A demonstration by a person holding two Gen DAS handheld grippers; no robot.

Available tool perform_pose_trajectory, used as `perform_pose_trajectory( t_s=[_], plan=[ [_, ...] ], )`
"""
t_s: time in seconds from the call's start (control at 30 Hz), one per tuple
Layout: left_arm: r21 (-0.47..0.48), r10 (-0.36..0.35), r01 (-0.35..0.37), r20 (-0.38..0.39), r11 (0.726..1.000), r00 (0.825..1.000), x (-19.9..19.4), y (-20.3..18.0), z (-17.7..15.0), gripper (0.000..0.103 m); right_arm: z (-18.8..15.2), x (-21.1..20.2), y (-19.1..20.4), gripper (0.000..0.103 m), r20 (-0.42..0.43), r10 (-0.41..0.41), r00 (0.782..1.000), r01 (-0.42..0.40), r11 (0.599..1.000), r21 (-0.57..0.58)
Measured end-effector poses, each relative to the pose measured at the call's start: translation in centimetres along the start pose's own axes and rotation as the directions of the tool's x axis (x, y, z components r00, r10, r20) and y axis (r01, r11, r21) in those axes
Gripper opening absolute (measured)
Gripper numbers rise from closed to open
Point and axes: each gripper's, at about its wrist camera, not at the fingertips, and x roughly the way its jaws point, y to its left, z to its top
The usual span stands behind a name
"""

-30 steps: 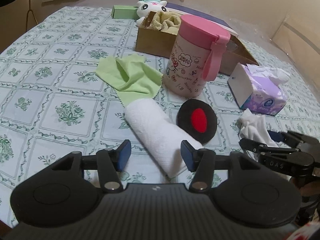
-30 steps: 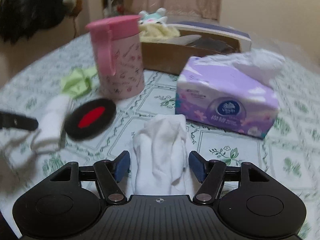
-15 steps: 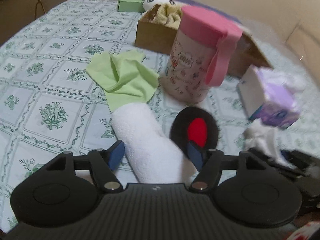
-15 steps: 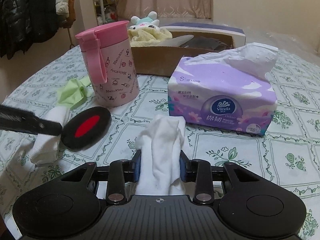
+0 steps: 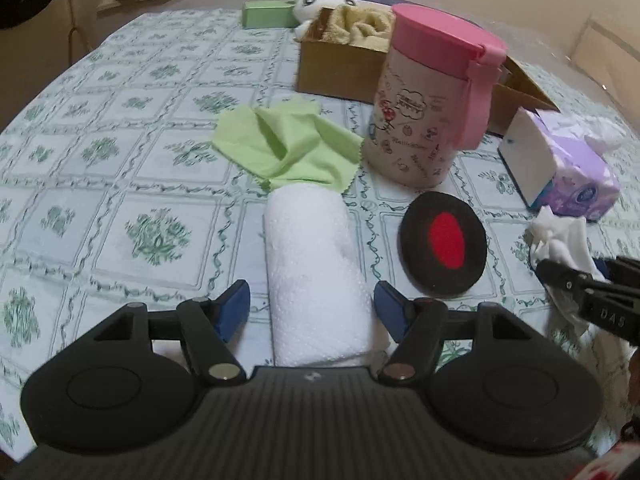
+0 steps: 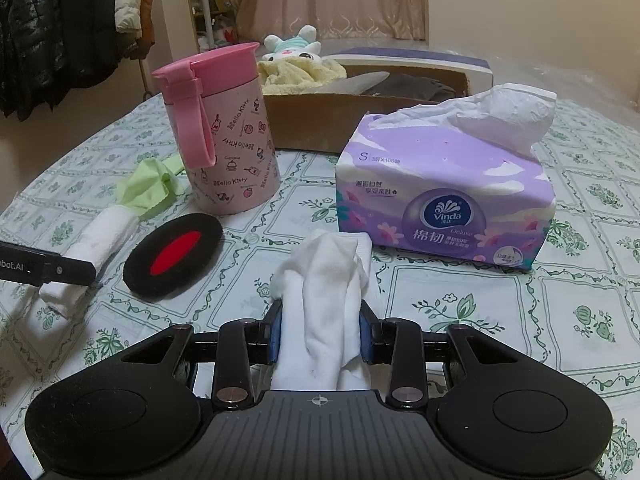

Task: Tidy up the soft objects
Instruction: 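Grasp the rolled white towel with the left tool while the right tool holds the white cloth, then carry the white towel with the left tool while the right tool carries the white cloth to the box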

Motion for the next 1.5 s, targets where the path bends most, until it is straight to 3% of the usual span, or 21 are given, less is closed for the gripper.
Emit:
perform_pose_trajectory(
  t_s=[0.1,0.3,0.47,0.87,1.2,1.5],
  plan=[
    [0.033,-0.007,0.007,-0.014,0.999,1.000,0.8,-0.5,0.1,0.066,0.0,0.0,0.0,0.037,-0.001,-0.002,1.000,0.002,1.000,-0.002],
    [0.068,0.002,-0.003,0.018,0.998,1.000,1.2,-0.5,0.0,0.042,0.2,0.0,0.2,0.034,-0.013,-0.004,1.000,0.003,1.000,-0.024],
    [0.078,0.000,-0.002,0.020,0.997,1.000,0.6,0.0,0.0,0.033,0.5,-0.1,0.3,0.021,-0.030,-0.006,1.000,0.005,1.000,-0.030],
    [0.143,-0.012,-0.004,0.114,0.990,0.993,-3.1,1.0,1.5,0.032,1.7,-2.4,1.5,0.015,-0.020,0.085,0.996,-0.086,0.995,-0.052],
    [0.219,-0.058,0.012,0.206,0.976,0.977,-3.6,3.1,7.6,0.033,7.3,-4.4,-0.3,0.015,0.084,0.178,0.980,-0.172,0.982,-0.077],
    [0.293,-0.126,0.051,0.244,0.955,0.962,0.1,3.7,17.3,0.033,14.9,-3.3,-3.8,0.015,0.180,0.209,0.961,-0.191,0.975,-0.111]
  ],
)
